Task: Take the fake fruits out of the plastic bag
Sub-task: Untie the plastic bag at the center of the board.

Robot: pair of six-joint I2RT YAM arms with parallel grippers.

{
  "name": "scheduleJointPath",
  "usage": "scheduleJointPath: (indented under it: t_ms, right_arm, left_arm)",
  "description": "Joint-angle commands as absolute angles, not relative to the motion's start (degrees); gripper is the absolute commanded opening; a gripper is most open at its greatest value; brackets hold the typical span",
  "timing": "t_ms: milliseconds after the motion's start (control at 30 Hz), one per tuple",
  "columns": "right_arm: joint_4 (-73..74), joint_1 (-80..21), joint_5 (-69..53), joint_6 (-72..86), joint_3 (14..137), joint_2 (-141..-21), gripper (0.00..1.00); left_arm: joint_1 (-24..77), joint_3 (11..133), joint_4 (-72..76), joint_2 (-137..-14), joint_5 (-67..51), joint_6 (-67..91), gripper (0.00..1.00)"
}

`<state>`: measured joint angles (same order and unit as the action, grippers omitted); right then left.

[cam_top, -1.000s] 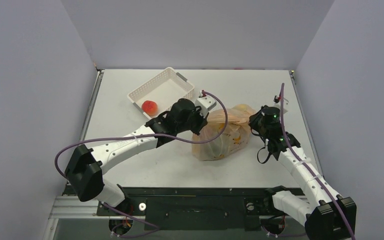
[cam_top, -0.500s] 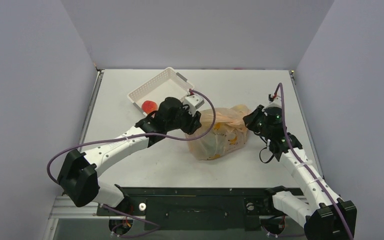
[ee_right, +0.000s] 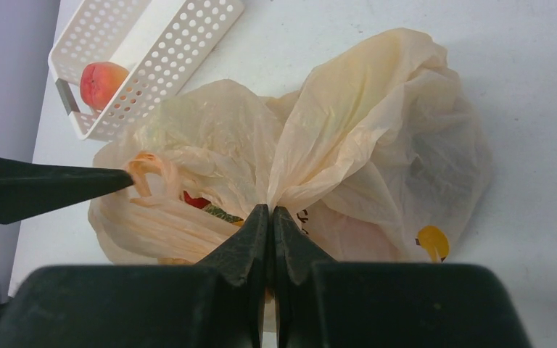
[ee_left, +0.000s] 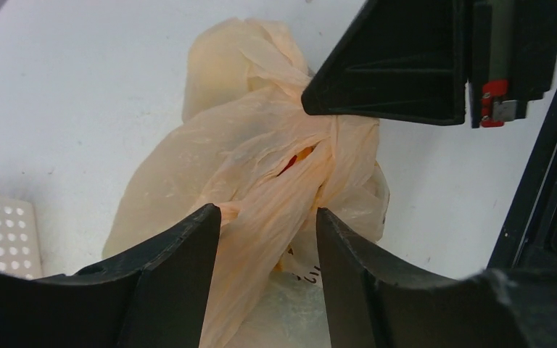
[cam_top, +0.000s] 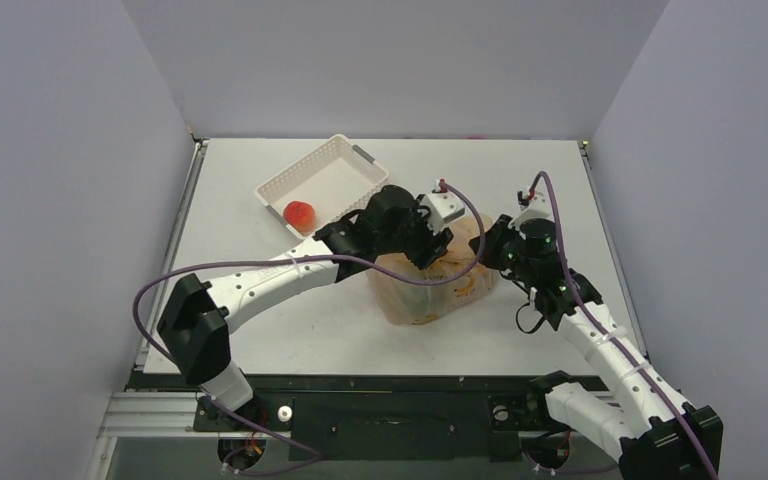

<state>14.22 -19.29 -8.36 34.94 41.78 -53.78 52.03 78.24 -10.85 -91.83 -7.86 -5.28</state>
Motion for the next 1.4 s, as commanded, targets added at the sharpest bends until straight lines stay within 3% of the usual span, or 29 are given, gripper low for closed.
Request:
scheduleJointPath:
  t_ms: [0, 67, 133, 233, 400, 600, 767, 900, 967, 1100, 1300, 1367]
  right_arm:
    - [13.76, -21.39, -7.09, 34.90, 43.65, -52.49, 0.00]
    - [13.78, -21.99, -6.40, 35.16, 43.51, -52.25, 0.00]
    - [14.03, -22.39, -5.63, 35.31, 43.47, -52.06, 0.00]
    - [15.43, -22.54, -2.25, 35.48, 43.53, -51.21, 0.00]
    - [19.22, -20.65, 7.52, 37.49, 43.49, -49.37, 0.00]
    - [21.10, -12.31, 8.49, 42.90, 40.81, -47.49, 0.00]
    - [20.21, -6.30, 1.05, 43.88, 38.10, -48.60, 0.00]
    - [20.83, -6.53, -2.38, 38.64, 38.73, -48.78, 0.00]
    - [22.53, -7.56, -0.90, 35.75, 39.96, -48.42, 0.06]
    - [27.53, -12.58, 6.44, 31.27, 44.58, -48.40, 0.26]
    - [35.30, -23.87, 25.04, 27.74, 53.98, -50.50, 0.54]
    - [36.43, -27.31, 30.65, 26.34, 55.81, -50.86, 0.59]
  left_arm:
    - [53.11, 79.41, -10.86, -94.20, -6.93, -8.16, 0.49]
    - [53.25, 78.35, -9.83, -94.63, -5.27, -7.96, 0.48]
    - [53.26, 77.16, -8.82, -94.68, -3.30, -8.36, 0.41]
    - [53.58, 75.74, -8.17, -93.69, -0.09, -8.40, 0.22]
    - [54.05, 71.74, -4.22, -88.03, 6.20, -10.29, 0.00]
    - [54.66, 66.96, 2.46, -83.67, 17.16, -10.82, 0.00]
    - [54.89, 65.80, 6.15, -82.09, 27.97, -8.28, 0.00]
    - [55.00, 65.25, 6.70, -81.28, 24.94, -7.75, 0.00]
    - [55.14, 65.60, 5.86, -81.41, 23.53, -7.30, 0.00]
    - [55.54, 66.01, 5.46, -81.48, 22.37, -6.63, 0.00]
    - [55.67, 65.51, 6.19, -80.42, 22.37, -5.31, 0.00]
    - [55.89, 65.25, 6.50, -80.38, 22.56, -5.41, 0.00]
